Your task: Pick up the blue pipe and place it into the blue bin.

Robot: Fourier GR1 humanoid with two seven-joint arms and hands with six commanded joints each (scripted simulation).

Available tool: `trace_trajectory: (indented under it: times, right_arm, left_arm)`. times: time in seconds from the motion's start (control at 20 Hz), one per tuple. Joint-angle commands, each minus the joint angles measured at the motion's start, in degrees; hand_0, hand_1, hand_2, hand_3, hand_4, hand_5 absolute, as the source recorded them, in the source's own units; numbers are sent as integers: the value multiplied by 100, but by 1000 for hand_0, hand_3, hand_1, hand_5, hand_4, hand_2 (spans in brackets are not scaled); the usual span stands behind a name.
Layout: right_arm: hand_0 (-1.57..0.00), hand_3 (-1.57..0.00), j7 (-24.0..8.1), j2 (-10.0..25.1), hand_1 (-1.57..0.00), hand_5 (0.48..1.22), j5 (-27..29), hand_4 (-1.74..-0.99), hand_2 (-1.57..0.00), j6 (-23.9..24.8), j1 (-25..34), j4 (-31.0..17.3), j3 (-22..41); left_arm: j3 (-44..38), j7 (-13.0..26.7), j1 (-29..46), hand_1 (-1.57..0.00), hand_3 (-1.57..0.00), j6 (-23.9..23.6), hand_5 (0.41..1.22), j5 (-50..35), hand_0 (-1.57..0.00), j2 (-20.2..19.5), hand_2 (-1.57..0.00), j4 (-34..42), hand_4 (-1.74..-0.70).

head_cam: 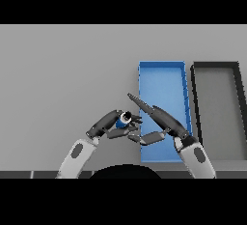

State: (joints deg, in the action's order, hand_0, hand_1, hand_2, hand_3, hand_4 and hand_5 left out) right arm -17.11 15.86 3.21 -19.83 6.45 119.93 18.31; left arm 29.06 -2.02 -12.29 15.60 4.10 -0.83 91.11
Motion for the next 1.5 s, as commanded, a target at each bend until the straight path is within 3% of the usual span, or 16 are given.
trace_trajectory:
  times: [0.0,0.3,0.45,0.5,0.55,0.6,0.65,0.75,0.9,1.05,1.15,1.4,1.45]
  right_arm:
    - [1,1,-94,-86,1,517,-20,-1209,1,-20,138,-9,151]
    - [1,1,-618,-398,1,512,164,-1208,-1,-146,1045,-407,387]
    - [-24,-49,-766,-551,-108,517,244,-1222,-130,-234,1434,-812,360]
    - [-166,-143,-713,-586,-241,519,286,-1255,-249,-310,1439,-832,422]
    - [-398,-307,-692,-627,-437,520,311,-1303,-428,-331,1534,-893,419]
    - [-630,-504,-675,-650,-652,523,230,-1383,-657,-341,1524,-929,479]
    - [-818,-662,-636,-630,-836,527,197,-1446,-840,-356,1570,-1001,439]
    - [-1089,-896,-509,-710,-1101,600,236,-1537,-1103,-358,1552,-1019,480]
    - [-1324,-1225,-267,-923,-1330,869,285,-1481,-1331,-222,1460,-1070,467]
    - [-1445,-1394,-68,-922,-1448,1041,81,-1477,-1448,-292,1443,-1018,554]
    - [-1490,-1458,-7,-981,-1492,1106,-4,-1485,-1492,-316,1401,-1007,575]
    - [-1545,-1534,-279,-1327,-1545,1183,224,-1494,-1545,-313,1146,-885,468]
    - [-1550,-1541,-304,-1373,-1550,1191,216,-1495,-1550,-322,1173,-918,421]
  left_arm:
    - [-28,-54,33,-1571,-1571,72,1221,-34,-1571,-30,-1571,14,-1473]
    - [-221,-23,14,-1571,-1571,423,1221,-173,-1571,82,-1571,-112,-1459]
    - [-235,-156,48,-1571,-1571,501,1221,-79,-1571,174,-1571,-123,-1460]
    - [-262,-58,91,-1571,-1571,487,1221,-51,-1571,172,-1571,-121,-1515]
    - [-306,98,94,-1571,-1304,493,1221,-82,-1571,167,-1541,-56,-1560]
    - [-338,236,100,-1571,-1139,512,1221,-119,-1571,182,-1528,-90,-1596]
    - [-349,320,107,-1571,-1163,507,1221,-103,-1571,191,-1537,-71,-1625]
    - [-370,70,106,-1571,-1228,549,1221,-63,-1571,218,-1549,-106,-1667]
    - [-369,54,87,-1571,-1331,570,1221,23,-1571,306,-1560,-97,-1703]
    - [-375,-79,130,-1571,-1412,586,1221,31,-1571,359,-1539,-96,-1722]
    - [-414,-163,84,-1571,-1417,571,1221,113,-1571,347,-1551,-120,-1729]
    - [-439,-134,128,-1571,-1434,559,1221,160,-1571,384,-1564,-58,-1732]
    - [-450,-187,112,-1571,-1264,553,1221,174,-1571,391,-1566,-75,-1734]
